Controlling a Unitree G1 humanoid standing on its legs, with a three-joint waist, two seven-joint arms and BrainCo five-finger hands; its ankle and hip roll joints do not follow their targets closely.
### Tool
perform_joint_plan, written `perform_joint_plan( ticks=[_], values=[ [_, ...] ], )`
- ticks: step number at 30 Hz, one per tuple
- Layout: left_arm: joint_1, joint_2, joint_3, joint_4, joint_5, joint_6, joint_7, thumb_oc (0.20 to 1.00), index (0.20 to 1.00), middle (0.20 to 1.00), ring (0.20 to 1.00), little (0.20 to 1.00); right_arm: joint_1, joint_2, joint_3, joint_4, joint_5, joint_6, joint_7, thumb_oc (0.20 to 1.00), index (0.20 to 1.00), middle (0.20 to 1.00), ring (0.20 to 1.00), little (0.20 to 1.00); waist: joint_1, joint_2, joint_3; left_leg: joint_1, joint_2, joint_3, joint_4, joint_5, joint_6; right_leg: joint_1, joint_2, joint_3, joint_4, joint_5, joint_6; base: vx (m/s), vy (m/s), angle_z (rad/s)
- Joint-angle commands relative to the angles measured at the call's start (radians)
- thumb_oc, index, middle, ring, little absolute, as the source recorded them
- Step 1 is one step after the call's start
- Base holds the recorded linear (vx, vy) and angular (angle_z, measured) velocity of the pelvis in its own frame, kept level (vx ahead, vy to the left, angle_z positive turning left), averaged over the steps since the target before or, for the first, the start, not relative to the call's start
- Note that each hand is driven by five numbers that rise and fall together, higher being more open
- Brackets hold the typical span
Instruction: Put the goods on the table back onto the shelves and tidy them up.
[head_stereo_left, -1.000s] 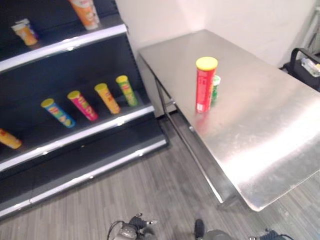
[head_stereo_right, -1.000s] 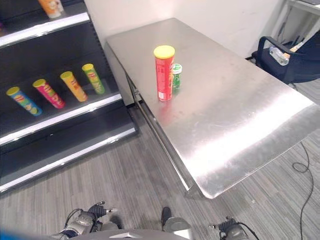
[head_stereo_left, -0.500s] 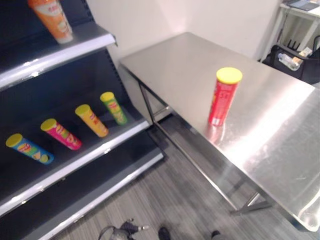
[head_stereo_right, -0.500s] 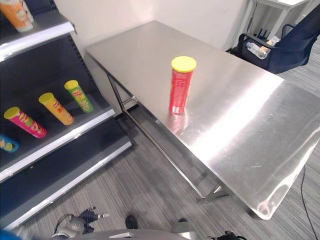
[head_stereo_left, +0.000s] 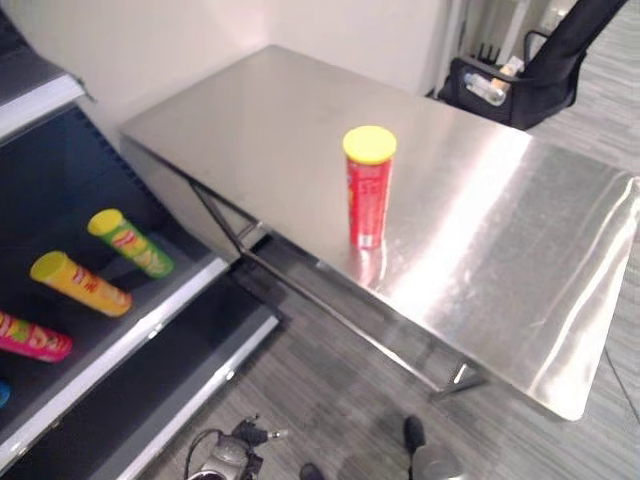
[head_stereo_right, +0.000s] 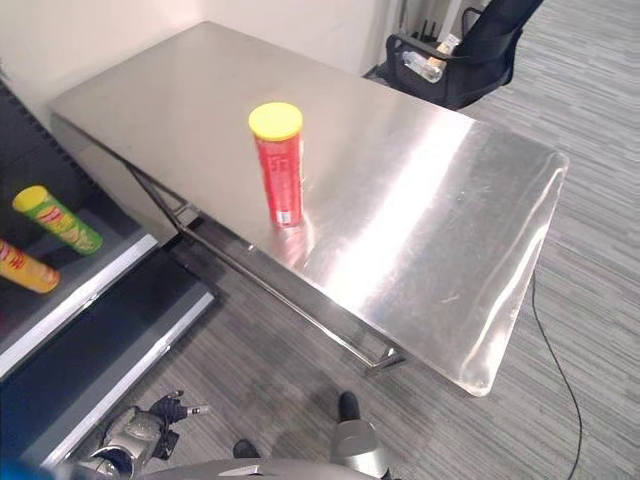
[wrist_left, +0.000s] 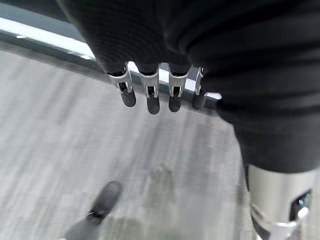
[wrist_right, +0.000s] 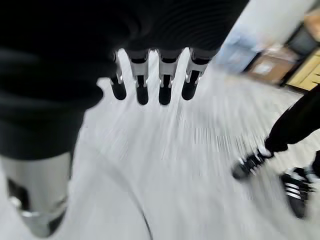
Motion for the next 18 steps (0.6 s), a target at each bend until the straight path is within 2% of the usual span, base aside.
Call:
perform_joint_plan(
  ticks=[1,2,3,4,5,8,12,13,15,16,18],
  values=[
    [-0.029,0.012,0.013,0.042,0.031,-0.002,0.015,1.000,1.000,1.000,1.000,1.000,0.045,0.006,-0.030,-0.166,0.076,-0.046,-0.092,1.000,1.000,1.000,1.000,1.000,-0.003,-0.054,-0.023,-0.017,-0.033,-0.011,0.023,-0.027,-0.027,-0.079,-0.051,0.072,0.061,-0.013,0.072,0.06,-0.014,0.10],
    [-0.004,0.002,0.040,0.033,0.035,-0.001,0.024,1.000,1.000,1.000,1.000,1.000,0.104,-0.036,-0.126,-0.460,0.031,-0.085,-0.167,1.000,1.000,1.000,1.000,1.000,-0.018,-0.054,-0.029,-0.016,-0.031,-0.006,0.023,-0.032,-0.028,-0.077,-0.050,0.074,0.059,-0.017,0.074,0.04,-0.001,0.06],
    [-0.004,0.001,0.036,0.033,0.035,-0.001,0.024,1.000,1.000,1.000,1.000,1.000,0.114,-0.031,-0.135,-0.472,0.028,-0.079,-0.168,1.000,1.000,1.000,1.000,1.000,-0.016,-0.053,-0.030,-0.016,-0.031,-0.007,0.023,-0.032,-0.028,-0.077,-0.050,0.073,0.059,-0.017,0.075,0.07,0.010,-0.02],
    [0.026,-0.010,0.064,0.021,0.048,0.001,0.024,1.000,1.000,1.000,1.000,1.000,0.155,-0.068,-0.218,-0.855,-0.088,-0.102,-0.226,1.000,1.000,1.000,1.000,1.000,-0.025,-0.046,-0.036,-0.008,-0.029,0.000,0.023,-0.039,-0.029,-0.075,-0.050,0.076,0.062,-0.021,0.074,0.03,0.012,-0.03],
    [0.026,-0.012,0.061,0.021,0.049,0.002,0.024,1.000,1.000,1.000,1.000,1.000,0.165,-0.061,-0.228,-0.869,-0.093,-0.094,-0.226,1.000,1.000,1.000,1.000,1.000,-0.022,-0.045,-0.036,-0.008,-0.028,-0.001,0.023,-0.039,-0.029,-0.075,-0.050,0.075,0.062,-0.022,0.075,0.05,0.015,-0.08],
    [0.043,-0.031,0.063,0.023,0.054,0.005,0.022,1.000,1.000,1.000,1.000,1.000,0.081,-0.091,-0.231,-1.093,-0.132,-0.146,-0.252,1.000,1.000,1.000,1.000,1.000,-0.010,-0.032,-0.040,0.003,-0.025,0.005,0.023,-0.042,-0.029,-0.065,-0.049,0.066,0.064,-0.029,0.070,0.02,-0.005,-0.03],
    [0.067,-0.029,0.056,0.000,0.073,-0.003,-0.004,1.000,1.000,1.000,1.000,1.000,-0.036,-0.190,-0.134,-1.352,-0.248,-0.197,-0.178,1.000,1.000,1.000,1.000,1.000,0.026,-0.027,-0.048,0.014,-0.018,0.005,0.023,-0.032,-0.034,-0.042,-0.046,0.049,0.058,-0.036,0.062,0.03,-0.052,0.06],
    [0.078,-0.028,0.046,-0.009,0.079,-0.007,-0.009,1.000,1.000,1.000,1.000,1.000,-0.085,-0.209,-0.094,-1.445,-0.241,-0.233,-0.134,1.000,1.000,1.000,1.000,1.000,0.048,-0.023,-0.050,0.022,-0.016,-0.002,0.023,-0.032,-0.037,-0.022,-0.046,0.035,0.058,-0.050,0.059,0.04,-0.054,0.10],
    [0.083,-0.029,0.044,-0.011,0.077,-0.008,-0.010,1.000,1.000,1.000,1.000,1.000,-0.125,-0.211,-0.054,-1.465,-0.221,-0.245,-0.115,1.000,1.000,1.000,1.000,1.000,0.054,-0.023,-0.052,0.019,-0.014,-0.005,0.023,-0.025,-0.038,-0.019,-0.045,0.026,0.056,-0.048,0.056,0.03,-0.057,0.35],
    [0.093,-0.028,0.037,-0.012,0.079,-0.010,-0.021,1.000,1.000,1.000,1.000,1.000,-0.181,-0.219,0.027,-1.514,-0.194,-0.262,-0.052,1.000,1.000,1.000,1.000,1.000,0.080,-0.020,-0.054,0.026,-0.012,-0.011,0.023,-0.025,-0.042,0.002,-0.047,0.009,0.056,-0.059,0.055,0.03,-0.057,0.38],
    [0.100,-0.025,0.040,-0.012,0.080,-0.010,-0.023,1.000,1.000,1.000,1.000,1.000,-0.215,-0.220,0.075,-1.527,-0.178,-0.267,-0.019,1.000,1.000,1.000,1.000,1.000,0.087,-0.018,-0.056,0.024,-0.011,-0.014,0.023,-0.018,-0.043,0.005,-0.048,0.000,0.055,-0.059,0.052,0.02,-0.046,0.16]
  ],
)
